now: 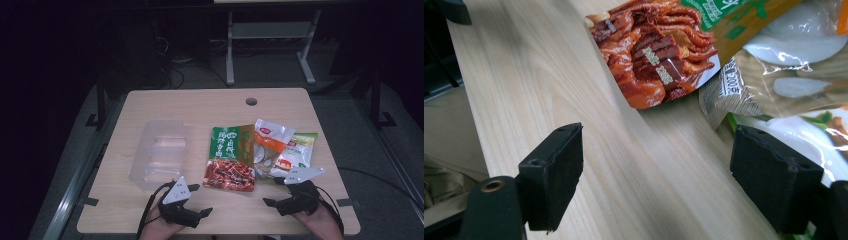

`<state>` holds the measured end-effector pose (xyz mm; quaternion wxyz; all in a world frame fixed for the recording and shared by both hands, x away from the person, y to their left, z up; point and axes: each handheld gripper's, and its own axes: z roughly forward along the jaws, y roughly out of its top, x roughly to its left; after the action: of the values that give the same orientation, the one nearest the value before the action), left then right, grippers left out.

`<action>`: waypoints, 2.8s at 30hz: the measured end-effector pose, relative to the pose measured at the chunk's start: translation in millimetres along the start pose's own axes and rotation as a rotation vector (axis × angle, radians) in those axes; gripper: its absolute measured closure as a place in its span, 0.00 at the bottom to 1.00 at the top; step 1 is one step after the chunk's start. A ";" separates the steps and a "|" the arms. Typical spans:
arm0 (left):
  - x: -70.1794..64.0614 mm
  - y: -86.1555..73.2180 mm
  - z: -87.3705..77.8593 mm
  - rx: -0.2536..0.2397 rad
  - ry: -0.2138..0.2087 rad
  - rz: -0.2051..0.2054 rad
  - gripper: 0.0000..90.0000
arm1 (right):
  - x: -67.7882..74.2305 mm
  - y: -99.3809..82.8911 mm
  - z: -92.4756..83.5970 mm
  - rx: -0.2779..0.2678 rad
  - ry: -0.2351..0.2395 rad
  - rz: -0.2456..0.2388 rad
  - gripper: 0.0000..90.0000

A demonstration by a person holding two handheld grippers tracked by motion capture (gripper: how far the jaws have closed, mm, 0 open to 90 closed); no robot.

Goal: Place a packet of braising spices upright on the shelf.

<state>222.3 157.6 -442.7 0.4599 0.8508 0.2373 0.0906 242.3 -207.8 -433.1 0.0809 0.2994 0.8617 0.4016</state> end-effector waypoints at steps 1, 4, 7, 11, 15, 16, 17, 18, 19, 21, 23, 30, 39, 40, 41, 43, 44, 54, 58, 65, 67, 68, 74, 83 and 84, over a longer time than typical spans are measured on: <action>0.0 0.1 0.5 0.000 -0.001 -0.001 0.19 | -0.8 0.2 0.0 -0.005 0.002 -0.002 0.23; 0.4 0.4 1.7 -0.002 -0.004 -0.001 0.19 | -3.1 1.5 0.5 -0.016 0.017 0.012 0.22; 0.7 0.6 2.4 -0.002 -0.007 -0.001 0.19 | -4.1 4.8 0.9 -0.018 0.018 0.010 0.22; 0.9 0.8 0.4 -0.003 0.000 0.012 0.19 | -3.1 10.2 0.7 -0.013 0.013 0.007 0.22; 1.8 0.8 -3.7 -0.030 0.015 0.007 0.19 | -0.5 21.3 -0.5 -0.022 0.011 0.004 0.21; 1.5 0.9 -4.2 -0.034 0.016 0.005 0.19 | -0.1 23.7 -0.7 -0.021 0.009 0.006 0.21; 1.2 0.9 -4.6 -0.036 0.016 0.003 0.19 | -0.2 26.2 -0.9 -0.023 0.009 0.001 0.21; 1.0 1.0 -4.6 -0.037 0.016 0.003 0.19 | 0.7 29.2 -1.6 -0.020 0.010 0.007 0.21; 0.6 1.1 -4.4 -0.036 0.017 0.003 0.19 | 1.3 32.3 -2.2 -0.025 0.006 0.007 0.21; 0.4 1.4 -3.6 -0.031 0.019 0.016 0.19 | 0.7 39.0 -3.2 -0.026 0.000 0.001 0.21; 0.3 2.0 -2.8 -0.030 0.018 0.021 0.19 | -1.2 46.3 -3.5 -0.033 -0.007 0.004 0.18; 1.0 3.1 -1.5 -0.020 0.013 0.030 0.19 | -14.9 76.2 7.7 0.001 0.000 0.025 0.17; -0.8 5.0 -0.9 -0.021 0.005 0.044 0.19 | -41.5 110.2 26.7 0.072 -0.018 0.065 0.18; -1.2 5.1 -0.5 -0.023 0.006 0.045 0.19 | -44.7 112.5 29.4 0.080 -0.019 0.067 0.20; -1.3 5.1 -0.4 -0.023 0.004 0.041 0.19 | -47.4 115.2 31.2 0.094 -0.020 0.067 0.20; -1.4 5.1 -0.2 -0.027 0.001 0.035 0.19 | -52.0 120.0 36.3 0.111 -0.023 0.072 0.22; -1.2 5.2 -0.4 -0.025 0.001 0.040 0.19 | -54.1 122.8 38.4 0.124 -0.025 0.081 0.23; 0.5 5.7 -2.1 -0.040 0.006 0.027 0.19 | -79.7 135.9 63.6 0.203 -0.044 0.129 0.24; 1.4 6.4 -1.3 -0.022 0.014 0.046 0.19 | -89.7 130.9 72.4 0.238 -0.037 0.173 0.25; 1.5 7.0 -0.4 -0.026 0.007 0.036 0.20 | -97.1 125.3 86.4 0.270 -0.018 0.209 0.31; 1.5 7.3 -0.2 -0.025 0.007 0.050 0.20 | -97.7 124.1 93.1 0.273 -0.020 0.206 0.34; 0.9 7.1 0.0 -0.024 0.007 0.044 0.20 | -97.9 123.9 95.9 0.280 -0.021 0.205 0.36; 0.8 7.5 0.1 -0.026 0.008 0.046 0.20 | -95.2 125.0 105.9 0.292 -0.041 0.155 0.56; 0.7 7.8 0.5 -0.029 0.008 0.027 0.20 | -87.3 130.2 97.8 0.248 -0.004 0.145 1.00; 0.7 7.8 0.5 -0.029 0.008 0.027 0.20 | -86.3 130.6 95.2 0.233 0.004 0.148 1.00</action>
<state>225.6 154.0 -436.6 0.4700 0.8469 0.2261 0.1038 407.1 -131.6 -408.3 0.0137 0.3687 0.8783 0.3041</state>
